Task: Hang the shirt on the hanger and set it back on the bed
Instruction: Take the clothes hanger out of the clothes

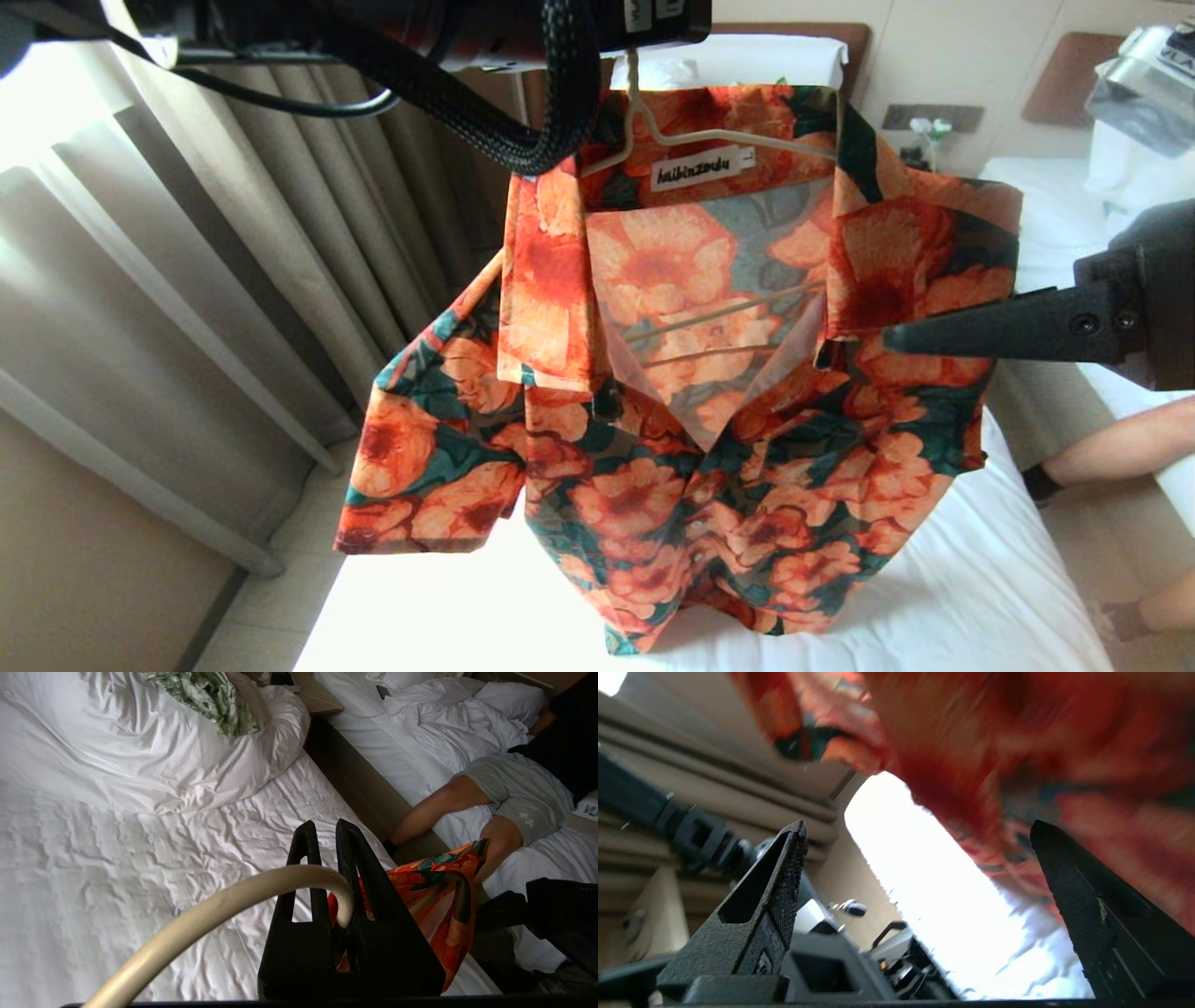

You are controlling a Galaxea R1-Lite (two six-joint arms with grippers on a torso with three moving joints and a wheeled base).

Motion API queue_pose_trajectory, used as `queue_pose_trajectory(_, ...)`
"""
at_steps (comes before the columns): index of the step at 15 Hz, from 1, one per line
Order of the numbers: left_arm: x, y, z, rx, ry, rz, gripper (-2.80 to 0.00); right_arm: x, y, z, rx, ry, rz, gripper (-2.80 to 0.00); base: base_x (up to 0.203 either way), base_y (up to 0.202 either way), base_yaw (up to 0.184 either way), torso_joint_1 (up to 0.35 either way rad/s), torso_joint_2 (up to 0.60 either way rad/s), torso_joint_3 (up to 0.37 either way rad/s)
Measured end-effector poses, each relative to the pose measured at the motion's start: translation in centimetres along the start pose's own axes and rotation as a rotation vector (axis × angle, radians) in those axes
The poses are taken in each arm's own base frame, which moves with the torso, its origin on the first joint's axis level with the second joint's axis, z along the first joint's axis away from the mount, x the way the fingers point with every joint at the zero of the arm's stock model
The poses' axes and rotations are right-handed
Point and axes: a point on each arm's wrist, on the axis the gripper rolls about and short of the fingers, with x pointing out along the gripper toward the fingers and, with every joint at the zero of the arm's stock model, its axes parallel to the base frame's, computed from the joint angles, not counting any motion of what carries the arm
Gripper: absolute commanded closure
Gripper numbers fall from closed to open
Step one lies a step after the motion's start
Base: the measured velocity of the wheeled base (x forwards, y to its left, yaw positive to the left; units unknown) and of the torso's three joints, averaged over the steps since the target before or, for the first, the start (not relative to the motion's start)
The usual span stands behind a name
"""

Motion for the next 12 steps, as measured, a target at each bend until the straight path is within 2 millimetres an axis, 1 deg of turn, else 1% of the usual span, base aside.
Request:
queue_pose_trajectory(3,-0.1,-0.1,0.1,0.0,-0.004,-0.001,0.0,0.9,-0.3,1.2,-0.027,-0.053,-0.003,-2.8,0.0,0.0,0.0,0.0,0.0,0.0)
queue_pose_trajectory(4,-0.2,0.0,0.1,0.0,-0.005,0.001,0.0,1.2,-0.3,1.2,-0.027,-0.049,0.004,0.0,0.0,0.0,0.0,0.0,0.0,0.0)
queue_pose_trajectory(9,-0.7,0.1,0.5,-0.021,-0.017,-0.002,0.0,2.3,0.4,1.2,-0.039,-0.029,0.043,0.0,0.0,0.0,0.0,0.0,0.0,0.0)
queue_pose_trajectory(12,-1.1,0.2,0.8,-0.037,-0.024,-0.003,0.0,2.5,0.4,1.1,-0.028,-0.027,0.0,0.0,0.0,0.0,0.0,0.0,0.0,0.0)
